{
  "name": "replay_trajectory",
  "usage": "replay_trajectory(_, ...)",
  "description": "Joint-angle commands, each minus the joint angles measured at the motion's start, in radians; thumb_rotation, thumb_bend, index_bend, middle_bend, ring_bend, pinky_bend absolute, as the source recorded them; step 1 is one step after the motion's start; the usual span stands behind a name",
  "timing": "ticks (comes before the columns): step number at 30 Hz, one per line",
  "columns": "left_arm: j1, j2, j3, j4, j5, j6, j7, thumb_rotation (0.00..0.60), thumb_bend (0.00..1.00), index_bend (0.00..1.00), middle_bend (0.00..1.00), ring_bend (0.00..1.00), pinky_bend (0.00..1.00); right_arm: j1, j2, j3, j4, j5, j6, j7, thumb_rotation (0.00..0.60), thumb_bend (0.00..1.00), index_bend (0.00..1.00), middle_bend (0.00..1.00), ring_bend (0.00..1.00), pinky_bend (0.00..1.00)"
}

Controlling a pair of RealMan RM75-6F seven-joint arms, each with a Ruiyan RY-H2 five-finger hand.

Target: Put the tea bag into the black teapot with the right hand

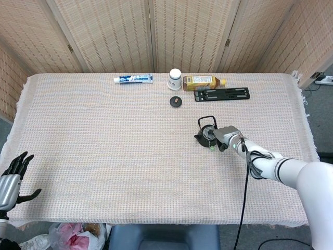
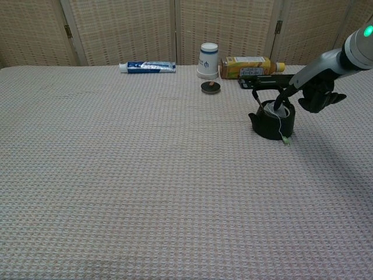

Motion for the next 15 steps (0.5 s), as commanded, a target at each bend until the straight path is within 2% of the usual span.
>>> replay_trajectory(1, 0.001, 0.001, 0.0, 0.0, 0.002, 0.003, -0.003, 0.6, 0.24, 0.0, 0.0, 0.01, 0.29, 0.012, -0.02, -0.018, 0.015, -0.016, 0.0, 0.024, 0.6, 1.0, 0.0, 1.0, 0.91, 0.83)
replay_trajectory(8, 0.001, 0.003, 0.0, 0.002, 0.003, 0.003, -0.01, 0.6, 0.24, 0.0, 0.0, 0.01, 0.29, 0.041, -0.052, -0.075, 0.033, -0.037, 0.007, 0.072, 0.6, 1.0, 0.0, 1.0, 0.91, 0.83)
replay_trajectory(15, 0.002, 0.004, -0.001, 0.001, 0.002, 0.004, -0.012, 0.6, 0.24, 0.0, 0.0, 0.01, 0.29, 0.058, -0.081, -0.11, 0.053, -0.052, 0.005, 0.113, 0.6, 1.0, 0.0, 1.0, 0.91, 0.83)
